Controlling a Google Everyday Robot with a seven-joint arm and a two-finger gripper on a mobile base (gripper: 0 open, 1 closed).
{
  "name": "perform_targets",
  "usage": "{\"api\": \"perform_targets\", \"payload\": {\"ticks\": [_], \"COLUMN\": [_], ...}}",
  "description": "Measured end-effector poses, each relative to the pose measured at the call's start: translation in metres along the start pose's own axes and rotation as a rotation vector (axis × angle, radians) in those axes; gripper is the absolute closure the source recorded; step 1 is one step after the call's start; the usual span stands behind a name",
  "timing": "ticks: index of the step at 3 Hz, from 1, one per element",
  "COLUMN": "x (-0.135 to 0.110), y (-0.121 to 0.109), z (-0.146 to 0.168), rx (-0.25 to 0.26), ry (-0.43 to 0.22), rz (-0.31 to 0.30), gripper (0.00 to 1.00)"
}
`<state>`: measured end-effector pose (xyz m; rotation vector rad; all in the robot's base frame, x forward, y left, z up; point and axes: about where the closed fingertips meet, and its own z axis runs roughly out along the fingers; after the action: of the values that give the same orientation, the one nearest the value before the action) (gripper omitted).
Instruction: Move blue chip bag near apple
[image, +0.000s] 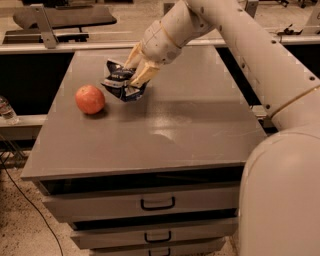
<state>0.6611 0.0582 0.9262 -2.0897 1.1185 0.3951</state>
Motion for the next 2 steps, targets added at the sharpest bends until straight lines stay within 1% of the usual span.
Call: {"api": "perform_targets", "payload": {"ticks": [1, 2], "x": [0.0, -0.002], "y": [0.004, 0.005], "z": [0.013, 0.026], "rx": [-0.051, -0.076], "ry": [-0.018, -0.035], "rz": [-0.045, -0.065], "gripper": [0.82, 0.59]}}
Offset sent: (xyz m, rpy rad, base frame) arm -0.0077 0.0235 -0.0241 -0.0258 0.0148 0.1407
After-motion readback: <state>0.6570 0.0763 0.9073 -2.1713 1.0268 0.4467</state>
